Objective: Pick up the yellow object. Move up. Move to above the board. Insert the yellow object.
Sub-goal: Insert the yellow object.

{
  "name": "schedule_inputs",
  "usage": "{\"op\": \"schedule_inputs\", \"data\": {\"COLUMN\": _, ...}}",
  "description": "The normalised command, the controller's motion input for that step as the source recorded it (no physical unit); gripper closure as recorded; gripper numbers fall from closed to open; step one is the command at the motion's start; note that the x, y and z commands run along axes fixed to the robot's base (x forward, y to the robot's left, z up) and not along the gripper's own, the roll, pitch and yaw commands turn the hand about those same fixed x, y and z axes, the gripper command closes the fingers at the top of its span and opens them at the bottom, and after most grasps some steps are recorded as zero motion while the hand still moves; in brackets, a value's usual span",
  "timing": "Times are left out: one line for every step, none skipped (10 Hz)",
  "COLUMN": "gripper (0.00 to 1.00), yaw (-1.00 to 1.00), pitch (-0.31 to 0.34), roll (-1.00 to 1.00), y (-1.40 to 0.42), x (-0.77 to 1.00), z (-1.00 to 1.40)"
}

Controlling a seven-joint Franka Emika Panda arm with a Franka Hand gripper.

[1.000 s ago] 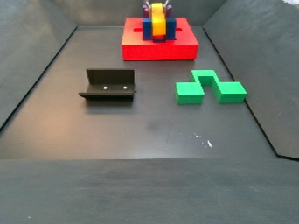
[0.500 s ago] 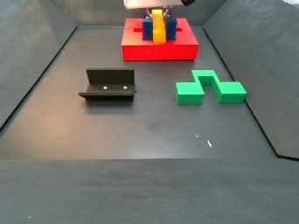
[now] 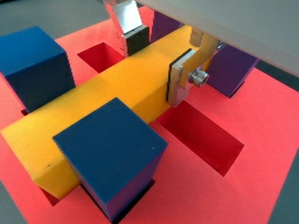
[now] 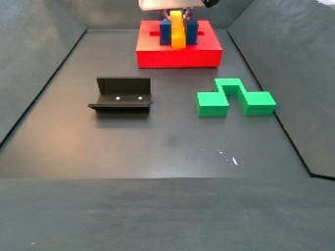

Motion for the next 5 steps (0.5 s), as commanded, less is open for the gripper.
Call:
{"op": "schedule_inputs", "data": {"gripper": 1.00, "yaw": 0.00, "pitch": 0.083, "roll": 0.16, "y": 0.12, "x": 0.07, "z": -0.11}}
{"op": "schedule_inputs", "data": {"gripper": 1.00, "yaw": -0.07, "pitch": 0.049, "roll": 0.11, "y": 0.00, "x": 0.00, "z": -0.05}}
{"op": "schedule_inputs", "data": {"gripper": 1.00, "yaw": -0.05, "pitch": 0.000, "roll": 0.09, "y": -0.08, "x": 0.00, "z": -0.11}}
{"op": "schedule_inputs", "data": {"gripper": 1.00, "yaw": 0.00, "pitch": 0.000, "roll": 0.05, "y": -0.03, "x": 0.00, "z": -0.01}}
{"op": "schedule_inputs", "data": {"gripper": 1.00, "yaw": 0.00, "pitch": 0.000, "roll": 0.00, "y": 0.00, "x": 0.00, "z": 0.00}}
